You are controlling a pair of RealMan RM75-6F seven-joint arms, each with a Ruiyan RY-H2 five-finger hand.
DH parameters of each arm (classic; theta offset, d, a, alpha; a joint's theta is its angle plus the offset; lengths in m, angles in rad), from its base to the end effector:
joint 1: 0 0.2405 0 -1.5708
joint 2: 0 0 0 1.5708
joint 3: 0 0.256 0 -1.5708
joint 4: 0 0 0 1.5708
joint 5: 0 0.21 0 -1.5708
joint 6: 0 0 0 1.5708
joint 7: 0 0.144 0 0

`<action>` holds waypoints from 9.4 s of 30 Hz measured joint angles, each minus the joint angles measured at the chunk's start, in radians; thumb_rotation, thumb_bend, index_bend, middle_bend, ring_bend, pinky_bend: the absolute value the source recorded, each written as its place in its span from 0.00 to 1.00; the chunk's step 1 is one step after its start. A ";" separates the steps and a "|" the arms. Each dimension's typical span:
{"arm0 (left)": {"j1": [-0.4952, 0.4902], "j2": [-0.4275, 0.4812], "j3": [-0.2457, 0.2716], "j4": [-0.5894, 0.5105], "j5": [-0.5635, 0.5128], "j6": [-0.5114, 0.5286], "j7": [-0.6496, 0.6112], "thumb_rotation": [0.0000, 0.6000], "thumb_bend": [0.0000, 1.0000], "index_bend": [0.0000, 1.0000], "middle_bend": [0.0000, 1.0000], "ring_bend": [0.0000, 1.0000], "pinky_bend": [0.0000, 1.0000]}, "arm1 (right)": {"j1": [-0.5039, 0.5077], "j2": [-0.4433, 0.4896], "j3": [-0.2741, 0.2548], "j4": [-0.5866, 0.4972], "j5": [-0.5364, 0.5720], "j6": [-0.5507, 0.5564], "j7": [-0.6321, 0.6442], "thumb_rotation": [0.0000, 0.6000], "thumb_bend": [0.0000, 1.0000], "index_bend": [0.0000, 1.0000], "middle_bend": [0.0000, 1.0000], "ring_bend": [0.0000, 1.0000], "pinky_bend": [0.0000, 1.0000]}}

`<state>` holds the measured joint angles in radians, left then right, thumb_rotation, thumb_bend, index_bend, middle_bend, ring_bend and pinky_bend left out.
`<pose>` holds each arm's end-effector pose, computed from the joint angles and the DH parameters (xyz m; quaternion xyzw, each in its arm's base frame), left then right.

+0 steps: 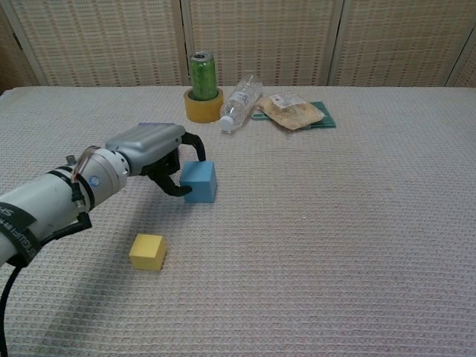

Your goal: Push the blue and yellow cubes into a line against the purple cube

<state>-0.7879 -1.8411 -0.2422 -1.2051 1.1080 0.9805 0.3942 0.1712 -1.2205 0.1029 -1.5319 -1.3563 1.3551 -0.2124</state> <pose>-0.1207 0.3543 -0.0798 -0.7281 -0.3714 -0.3858 0.4280 -0.3216 -0.2193 0.1314 0.6159 -0.3656 0.3129 0.6238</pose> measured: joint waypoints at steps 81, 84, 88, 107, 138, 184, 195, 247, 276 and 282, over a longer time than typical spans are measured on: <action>0.197 0.235 0.184 -0.240 0.241 0.181 -0.120 1.00 0.42 0.28 1.00 1.00 1.00 | 0.004 -0.010 -0.026 -0.033 0.000 -0.014 -0.063 0.87 0.00 0.00 0.00 0.00 0.00; 0.201 0.256 0.200 -0.265 0.240 0.146 -0.144 0.95 0.53 0.26 1.00 1.00 1.00 | 0.002 -0.007 -0.032 -0.036 -0.009 -0.012 -0.057 0.87 0.00 0.00 0.00 0.00 0.00; 0.199 0.268 0.209 -0.275 0.218 0.083 -0.167 0.83 0.63 0.25 1.00 1.00 1.00 | 0.000 -0.003 -0.035 -0.040 -0.019 -0.007 -0.047 0.87 0.00 0.00 0.00 0.00 0.00; 0.166 0.245 0.176 -0.231 0.096 -0.022 -0.081 0.83 0.61 0.17 1.00 1.00 1.00 | -0.014 0.007 -0.035 -0.047 -0.048 0.026 -0.024 0.87 0.00 0.00 0.00 0.00 0.00; 0.143 0.238 0.154 -0.166 0.039 -0.070 -0.082 0.89 0.62 0.18 1.00 1.00 1.00 | -0.012 0.000 -0.025 -0.045 -0.025 0.016 -0.047 0.87 0.00 0.00 0.00 0.00 0.00; 0.303 0.224 0.271 -0.391 0.190 0.140 -0.008 1.00 0.38 0.28 1.00 1.00 1.00 | -0.029 0.048 -0.085 -0.075 -0.165 0.049 0.033 0.87 0.03 0.00 0.00 0.00 0.00; 0.301 0.176 0.258 -0.340 0.202 0.121 -0.020 1.00 0.38 0.37 1.00 1.00 1.00 | -0.034 0.050 -0.085 -0.079 -0.166 0.051 0.031 0.87 0.03 0.00 0.00 0.00 0.00; 0.134 0.228 0.115 -0.133 0.126 -0.069 -0.157 1.00 0.38 0.44 1.00 1.00 1.00 | -0.017 0.013 -0.042 -0.075 -0.037 -0.007 -0.076 0.86 0.03 0.00 0.00 0.00 0.00; 0.150 0.242 0.147 -0.178 0.173 0.004 -0.163 1.00 0.38 0.35 1.00 1.00 1.00 | -0.020 0.016 -0.046 -0.084 -0.034 0.000 -0.082 0.87 0.03 0.00 0.00 0.00 0.00; 0.188 0.266 0.184 -0.247 0.222 0.069 -0.155 1.00 0.39 0.34 1.00 1.00 1.00 | -0.024 0.018 -0.053 -0.090 -0.050 0.008 -0.078 0.87 0.03 0.00 0.00 0.00 0.00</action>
<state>-0.5995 -1.5750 -0.0586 -1.4519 1.3297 1.0499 0.2391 0.1475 -1.2021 0.0494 -1.6223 -1.4059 1.3632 -0.2902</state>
